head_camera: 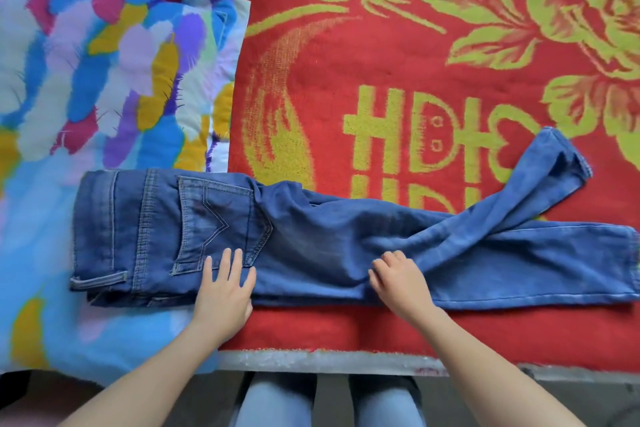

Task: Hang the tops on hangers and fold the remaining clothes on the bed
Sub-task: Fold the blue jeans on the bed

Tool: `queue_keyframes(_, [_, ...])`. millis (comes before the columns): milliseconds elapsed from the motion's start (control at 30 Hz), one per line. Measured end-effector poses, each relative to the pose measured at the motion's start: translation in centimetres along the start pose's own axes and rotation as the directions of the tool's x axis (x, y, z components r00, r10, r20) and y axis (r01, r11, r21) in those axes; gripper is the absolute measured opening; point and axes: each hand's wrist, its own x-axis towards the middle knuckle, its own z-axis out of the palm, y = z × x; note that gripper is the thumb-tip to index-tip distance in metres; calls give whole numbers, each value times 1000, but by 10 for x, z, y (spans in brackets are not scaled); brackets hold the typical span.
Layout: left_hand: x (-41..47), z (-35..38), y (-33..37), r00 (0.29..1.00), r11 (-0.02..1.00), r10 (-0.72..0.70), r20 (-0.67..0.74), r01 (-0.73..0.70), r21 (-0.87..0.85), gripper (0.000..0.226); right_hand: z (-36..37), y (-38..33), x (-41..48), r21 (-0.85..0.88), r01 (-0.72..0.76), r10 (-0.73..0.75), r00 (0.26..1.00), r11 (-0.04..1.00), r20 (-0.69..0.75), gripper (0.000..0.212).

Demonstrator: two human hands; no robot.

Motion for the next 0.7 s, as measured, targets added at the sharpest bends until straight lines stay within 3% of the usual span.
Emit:
queue_keyframes(67, [6, -11, 21, 998, 1000, -9, -64, 7, -26, 63, -10, 38, 2, 8, -132, 132, 991, 991, -35, 28])
queue_keyframes(133, [11, -16, 48, 975, 999, 36, -219, -43, -26, 56, -18, 74, 2, -15, -212, 211, 977, 977, -27, 31])
queue_keyframes(200, [21, -21, 82, 921, 991, 91, -380, -121, -54, 44, -26, 112, 1, -85, -252, 251, 968, 964, -23, 32])
queue_keyframes(300, [43, -32, 138, 870, 982, 129, -477, -179, -62, 43, -32, 169, 3, -194, -264, 266, 964, 945, -16, 22])
queue_keyframes(433, [76, -55, 215, 944, 982, 122, -306, -159, -98, 83, -34, 246, 11, -329, -83, 129, 984, 941, 121, 57])
queue_keyframes(500, [93, -63, 242, 974, 983, 91, -208, -122, -139, 88, -48, 265, 16, -396, -21, 73, 990, 918, 117, 43])
queue_keyframes(567, [113, -67, 266, 979, 988, 55, -194, -82, -131, 79, -65, 286, 17, -420, 36, -44, 999, 907, -10, 10])
queue_keyframes(700, [118, -73, 282, 969, 984, 115, -218, -142, -110, 49, -66, 311, -23, -469, 102, -207, 962, 877, -178, 19])
